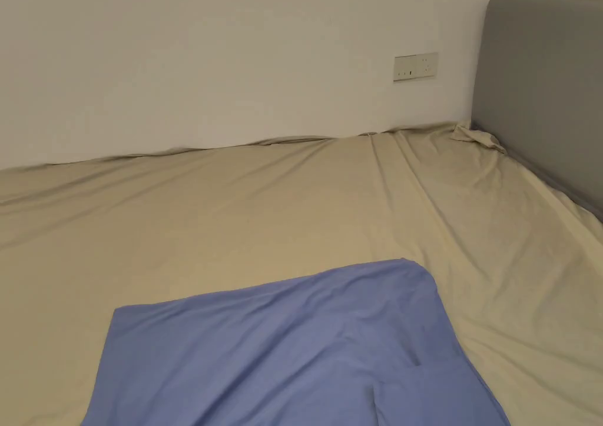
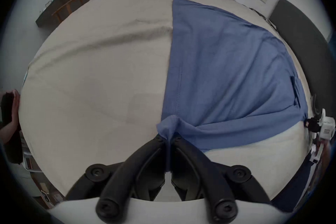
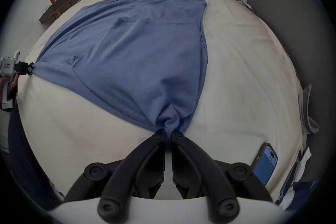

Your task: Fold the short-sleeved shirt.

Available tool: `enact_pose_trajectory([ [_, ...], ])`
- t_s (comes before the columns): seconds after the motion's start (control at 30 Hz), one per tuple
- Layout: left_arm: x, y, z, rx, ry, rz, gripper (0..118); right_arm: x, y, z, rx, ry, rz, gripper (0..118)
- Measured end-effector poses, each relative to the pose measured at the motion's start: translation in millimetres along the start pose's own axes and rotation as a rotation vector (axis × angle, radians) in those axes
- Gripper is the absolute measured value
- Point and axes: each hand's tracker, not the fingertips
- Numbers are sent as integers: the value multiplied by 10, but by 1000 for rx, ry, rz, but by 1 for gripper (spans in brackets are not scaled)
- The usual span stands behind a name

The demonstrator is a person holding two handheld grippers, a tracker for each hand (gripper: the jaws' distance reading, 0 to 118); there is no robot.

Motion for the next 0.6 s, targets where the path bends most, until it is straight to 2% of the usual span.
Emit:
enact_pose_trajectory([
  [0.03,-17,6,4,3,-4,8,16,-8,15,-5,-2,-3,3,8],
  [0.07,-25,32,24,8,-23,17,38,-7,33,12,0,-5,8,19],
  [0.1,-14,84,92,-6,-65,32,91,5,69,70,7,-7,7,57],
  [0.13,1,129,234,-10,-74,50,118,54,128,204,30,26,-23,98],
  [0.17,25,152,434,40,-112,61,118,93,187,367,63,43,-60,118],
  [0.23,46,197,1073,368,-307,51,118,181,305,891,249,43,-131,118],
  [0.3,80,198,1497,510,-373,78,118,218,412,1375,447,32,-189,118],
  [0.4,344,-8,1884,702,-392,103,118,131,487,1811,588,4,-342,118],
  [0.47,521,-117,1898,660,-366,87,118,-8,453,1878,629,6,-439,118],
  [0.5,518,-153,1731,566,-318,69,118,-120,419,1851,629,15,-479,118],
  [0.53,497,-179,1537,478,-277,73,118,-204,373,1809,608,21,-511,118],
  [0.6,538,-328,1323,423,-243,129,117,-351,301,1711,519,68,-549,118],
])
